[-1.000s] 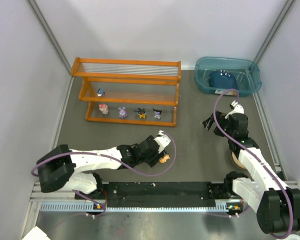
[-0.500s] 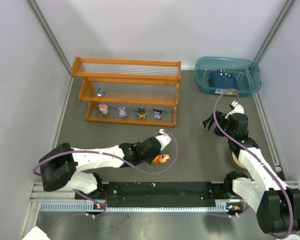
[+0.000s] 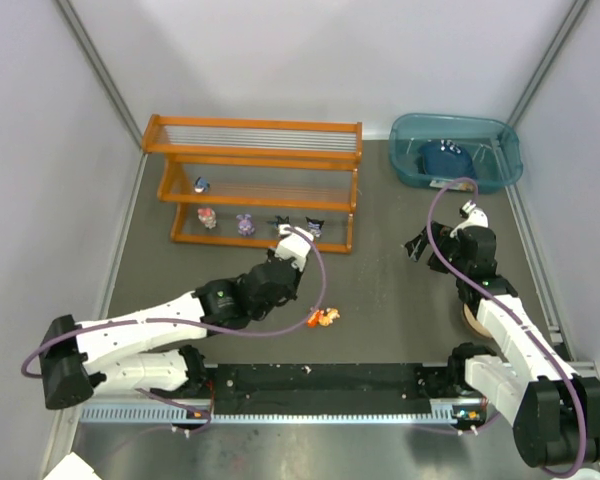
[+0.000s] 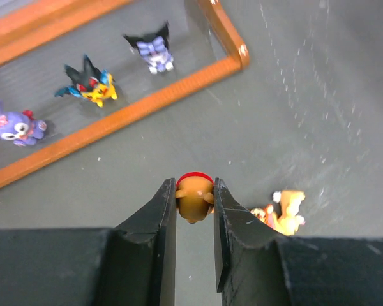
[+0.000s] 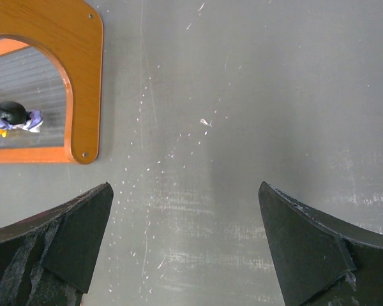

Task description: Place and organize the plastic toys onto the shelf

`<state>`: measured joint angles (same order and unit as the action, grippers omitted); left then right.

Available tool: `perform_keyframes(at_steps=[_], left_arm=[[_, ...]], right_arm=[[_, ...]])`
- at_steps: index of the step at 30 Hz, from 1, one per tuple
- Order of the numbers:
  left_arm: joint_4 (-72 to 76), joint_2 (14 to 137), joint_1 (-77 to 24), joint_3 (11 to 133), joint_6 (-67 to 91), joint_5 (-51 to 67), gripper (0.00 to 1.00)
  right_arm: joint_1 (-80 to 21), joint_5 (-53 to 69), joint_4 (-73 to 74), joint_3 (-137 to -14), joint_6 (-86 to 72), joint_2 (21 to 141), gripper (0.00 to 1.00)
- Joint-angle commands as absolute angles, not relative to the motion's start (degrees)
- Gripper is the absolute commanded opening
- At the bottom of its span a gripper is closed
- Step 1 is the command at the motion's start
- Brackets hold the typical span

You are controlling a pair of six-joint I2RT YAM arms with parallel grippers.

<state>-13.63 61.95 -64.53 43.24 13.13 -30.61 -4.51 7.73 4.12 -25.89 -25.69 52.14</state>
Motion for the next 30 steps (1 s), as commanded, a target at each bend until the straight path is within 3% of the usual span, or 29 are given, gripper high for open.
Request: perform_keyframes(at_steps=[1,5,10,15,22,30], left_arm=[[-11.69,58.45,-61.54,48.33,18.01,-33.33,0.0],[-11.43,58.97,-48.36,52.29,23.19,-17.18,0.0],[-10.02,64.05,-39.74,59.22,22.76,-13.36,0.0],[-11.16,72.15,-37.18,69.07,23.73,-11.52,0.0],[-12.21,83.13,-37.09,77.07,27.25,-14.94,0.0],[-14.67,86.65,-37.18,79.36,33.48,-24.07,0.0]], right_arm=[[-5.01,7.82,2.64,-25.93,-25.75,51.5,0.99],[-5.01,7.82,2.72,-25.93,-25.93,51.5,0.99],[-5.01,7.74,2.73,-25.84,-25.84,51.07,0.99],[-5.1,7.38,2.99,-25.84,-25.84,50.8,0.99],[-5.1,6.86,3.25,-25.93,-25.66,50.45,0.99],[-5.1,6.94,3.34,-25.93,-25.84,50.45,0.99]])
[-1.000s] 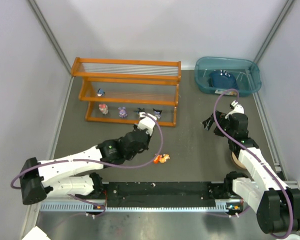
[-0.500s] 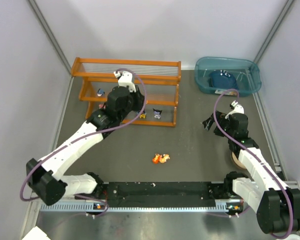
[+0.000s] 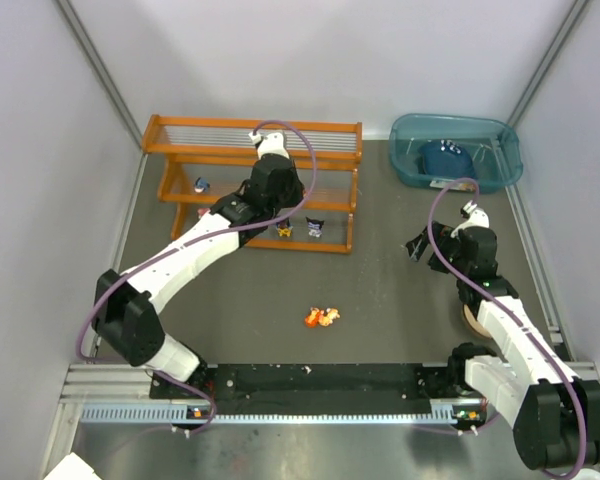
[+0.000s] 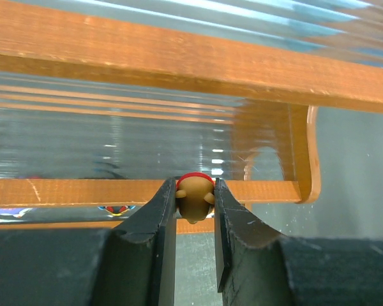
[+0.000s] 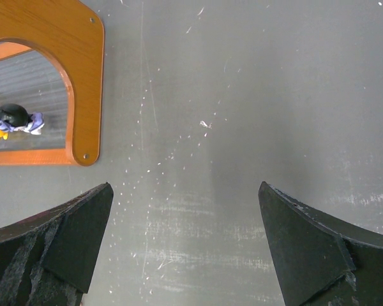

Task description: Place and organize the plastic toys onto the shelf

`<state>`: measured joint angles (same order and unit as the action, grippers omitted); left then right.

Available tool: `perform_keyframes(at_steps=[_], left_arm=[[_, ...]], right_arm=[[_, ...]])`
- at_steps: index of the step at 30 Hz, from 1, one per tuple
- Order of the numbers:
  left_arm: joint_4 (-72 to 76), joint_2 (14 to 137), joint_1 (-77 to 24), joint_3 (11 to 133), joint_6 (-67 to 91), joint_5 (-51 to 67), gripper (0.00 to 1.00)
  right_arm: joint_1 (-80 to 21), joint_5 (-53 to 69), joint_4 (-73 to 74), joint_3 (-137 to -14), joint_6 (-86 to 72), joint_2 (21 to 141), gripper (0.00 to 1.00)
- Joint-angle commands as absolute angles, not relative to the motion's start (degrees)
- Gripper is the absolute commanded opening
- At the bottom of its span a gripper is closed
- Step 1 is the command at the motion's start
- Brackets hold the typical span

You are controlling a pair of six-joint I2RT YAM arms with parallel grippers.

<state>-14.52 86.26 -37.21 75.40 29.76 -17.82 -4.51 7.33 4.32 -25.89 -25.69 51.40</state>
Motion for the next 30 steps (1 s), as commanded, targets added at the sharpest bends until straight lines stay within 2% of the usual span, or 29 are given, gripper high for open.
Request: perform_keyframes(at_steps=[1,11,23,30], left_arm=[[-15.11,86.75,-37.18,79.71,33.75,-24.87,0.0],[-19.68,90.88,-37.44,84.55,32.52,-29.7,0.0],[-21.18,92.99,-37.44,84.55,30.5,-34.01,0.0],[-21.71,94.13,-36.65,84.55,30.85,-32.17,0.0]], right_arm=[[-5.01,6.94,3.34,-26.01,-25.84,50.45,0.99],[-5.01,6.77,3.43,-26.1,-25.93,50.63,0.99],[-5.01,6.77,3.34,-26.1,-26.01,50.89,0.99],[-5.01,6.77,3.34,-26.1,-25.93,51.24,0.99]])
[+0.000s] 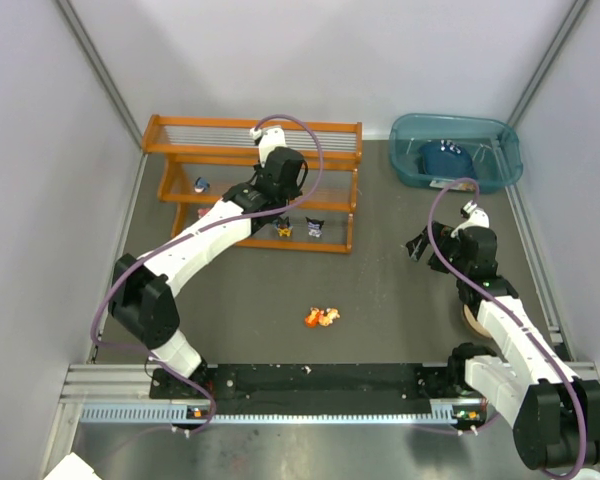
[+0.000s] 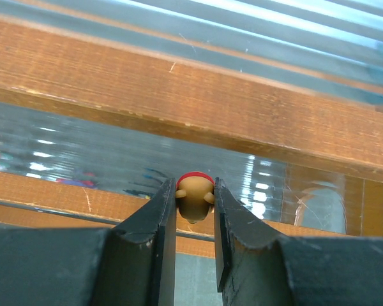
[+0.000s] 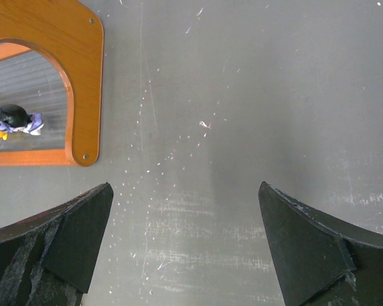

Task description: Place and organize the plastic toys onto the shelf

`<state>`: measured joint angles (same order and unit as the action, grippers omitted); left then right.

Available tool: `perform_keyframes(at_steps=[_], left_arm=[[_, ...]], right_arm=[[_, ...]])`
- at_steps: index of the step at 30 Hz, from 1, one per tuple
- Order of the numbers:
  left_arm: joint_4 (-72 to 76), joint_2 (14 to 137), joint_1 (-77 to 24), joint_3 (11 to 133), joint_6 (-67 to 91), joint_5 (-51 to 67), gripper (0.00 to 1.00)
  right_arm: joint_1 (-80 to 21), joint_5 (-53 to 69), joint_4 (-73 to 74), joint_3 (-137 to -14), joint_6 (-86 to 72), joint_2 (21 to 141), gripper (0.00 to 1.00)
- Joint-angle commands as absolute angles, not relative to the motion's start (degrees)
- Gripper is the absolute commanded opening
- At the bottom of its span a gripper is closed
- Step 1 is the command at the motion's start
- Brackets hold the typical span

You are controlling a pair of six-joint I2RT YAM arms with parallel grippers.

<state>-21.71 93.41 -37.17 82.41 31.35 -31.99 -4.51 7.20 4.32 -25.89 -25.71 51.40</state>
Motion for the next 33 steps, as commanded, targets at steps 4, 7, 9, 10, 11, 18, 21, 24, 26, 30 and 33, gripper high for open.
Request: perform_keyframes(at_steps=[4,7,9,10,11,18,21,24,26,30,33], left_arm=[[-21.8,94.13,-36.3,84.38,30.15,-32.43,0.0],[-22.06,94.22,-35.25,84.11,30.06,-30.95,0.0],[-21.97,94.13,-34.37,83.67,29.97,-30.24,0.0],[-22.06,94.04,-34.19,83.67,29.71,-30.06,0.0],[-22.06,93.96,-33.75,83.5,29.53,-29.88,0.0],[-21.88,94.31,-33.05,83.15,29.0,-29.27,0.0],[-21.53,94.48,-32.78,82.88,29.18,-28.83,0.0],[-20.66,95.01,-32.34,82.97,27.95,-25.59,0.0],[-20.65,95.27,-31.91,82.88,27.95,-24.79,0.0],[-20.57,95.36,-31.47,82.36,28.12,-24.52,0.0],[-20.65,95.45,-31.03,82.0,28.3,-24.35,0.0]], right_arm=[[-4.92,6.68,3.43,-26.19,-25.93,51.15,0.99],[-5.01,6.59,3.43,-26.19,-25.93,51.24,0.99],[-5.01,6.59,3.52,-26.28,-25.93,51.24,0.99],[-5.01,6.59,3.43,-26.28,-25.84,51.24,0.99],[-5.01,6.5,3.51,-26.28,-25.84,51.24,0.99],[-5.01,6.5,3.6,-26.28,-25.84,51.15,0.99],[-5.01,6.42,3.69,-26.28,-25.75,50.89,0.99],[-5.01,6.42,3.78,-26.19,-25.84,50.8,0.99],[-5.01,6.42,3.78,-26.28,-25.93,50.71,0.99],[-5.01,6.42,4.04,-26.19,-25.75,50.45,0.99],[-5.01,6.42,4.04,-26.19,-25.84,50.36,0.99]])
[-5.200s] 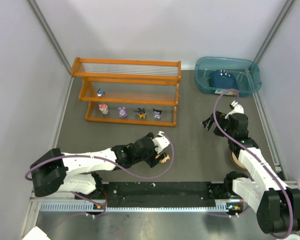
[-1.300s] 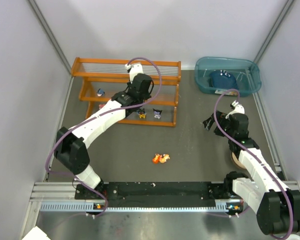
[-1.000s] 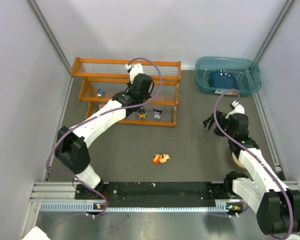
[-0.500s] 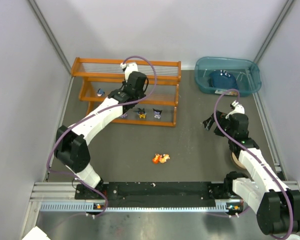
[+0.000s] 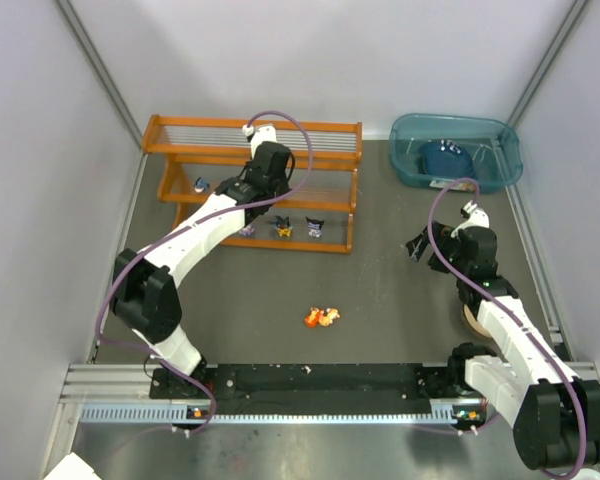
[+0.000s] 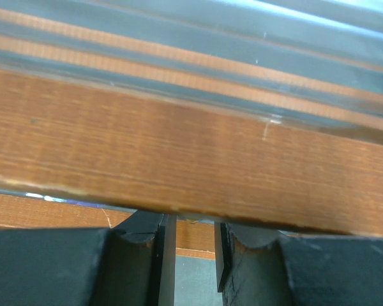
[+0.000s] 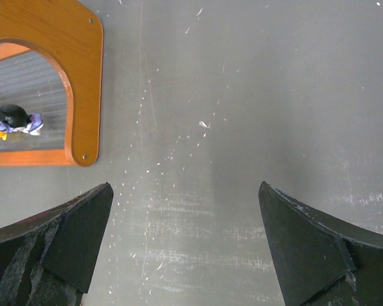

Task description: Place and organize the plastic toys onto the shelf

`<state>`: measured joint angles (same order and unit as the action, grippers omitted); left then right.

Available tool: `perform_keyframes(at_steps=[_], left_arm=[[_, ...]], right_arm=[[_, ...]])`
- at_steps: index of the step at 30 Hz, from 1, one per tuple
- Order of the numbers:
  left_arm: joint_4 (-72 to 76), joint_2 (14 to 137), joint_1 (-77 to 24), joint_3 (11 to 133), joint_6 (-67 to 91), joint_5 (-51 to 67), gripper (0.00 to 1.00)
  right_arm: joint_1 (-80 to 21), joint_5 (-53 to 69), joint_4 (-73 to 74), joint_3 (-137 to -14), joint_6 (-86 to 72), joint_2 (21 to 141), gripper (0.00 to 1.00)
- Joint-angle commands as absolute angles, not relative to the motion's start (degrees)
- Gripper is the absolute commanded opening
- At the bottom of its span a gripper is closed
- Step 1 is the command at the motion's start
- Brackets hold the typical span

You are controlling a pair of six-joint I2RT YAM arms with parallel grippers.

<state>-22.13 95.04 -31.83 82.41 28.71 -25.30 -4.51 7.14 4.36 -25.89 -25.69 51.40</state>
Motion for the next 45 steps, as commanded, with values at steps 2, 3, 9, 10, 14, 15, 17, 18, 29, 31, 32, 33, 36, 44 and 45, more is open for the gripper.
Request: perform_keyframes(at_steps=[2,3,9,10,14,15,17,18,29,31,32,33,36,44,45], left_arm=[[-20.57,95.71,-30.94,81.83,28.3,-24.0,0.0],[-20.48,95.71,-30.94,81.57,28.21,-23.91,0.0],[-20.56,96.15,-30.94,81.56,27.86,-25.4,0.0],[-20.57,96.41,-30.94,81.65,27.6,-25.57,0.0],[-21.27,96.68,-30.94,81.91,27.16,-26.72,0.0],[-21.44,96.85,-30.94,81.91,27.07,-26.81,0.01],[-21.62,96.86,-30.94,82.0,26.98,-27.68,0.01],[-21.71,96.86,-30.94,82.0,26.98,-27.86,0.01],[-21.53,97.12,-30.94,82.09,25.84,-29.27,0.02],[-21.27,97.38,-30.94,82.09,25.58,-29.09,0.02],[-21.1,97.56,-30.94,82.0,25.49,-28.92,0.03],[-21.09,97.91,-30.85,82.09,25.58,-28.65,0.04],[-21.01,98.35,-30.76,82.0,25.58,-27.69,0.07],[-20.3,98.17,-30.59,81.12,25.22,-26.11,0.3],[-20.39,98.09,-30.59,81.04,25.31,-26.1,0.32]], right_arm=[[-5.01,6.42,3.96,-26.19,-25.75,50.36,0.99],[-5.01,6.42,4.04,-26.19,-25.84,50.45,0.99],[-5.01,6.33,4.04,-26.19,-25.66,50.36,0.99],[-5.01,6.33,4.04,-26.19,-25.66,50.27,0.99],[-4.92,6.24,4.04,-26.19,-25.75,50.36,0.99],[-5.01,6.24,4.04,-26.28,-25.66,50.45,0.99],[-5.01,6.24,4.04,-26.28,-25.75,50.54,0.99],[-5.01,6.24,4.04,-26.28,-25.66,50.62,0.99],[-5.01,6.24,4.04,-26.19,-25.66,50.71,0.99],[-5.1,6.24,4.04,-26.28,-25.58,50.71,0.99],[-4.92,6.24,4.04,-26.28,-25.66,50.71,0.99],[-5.01,6.24,3.96,-26.37,-25.75,50.71,0.99],[-5.1,6.15,3.96,-26.28,-25.75,50.8,0.99],[-4.92,6.15,4.04,-26.28,-25.66,50.89,0.99],[-5.01,6.15,3.96,-26.28,-25.75,50.8,0.99]])
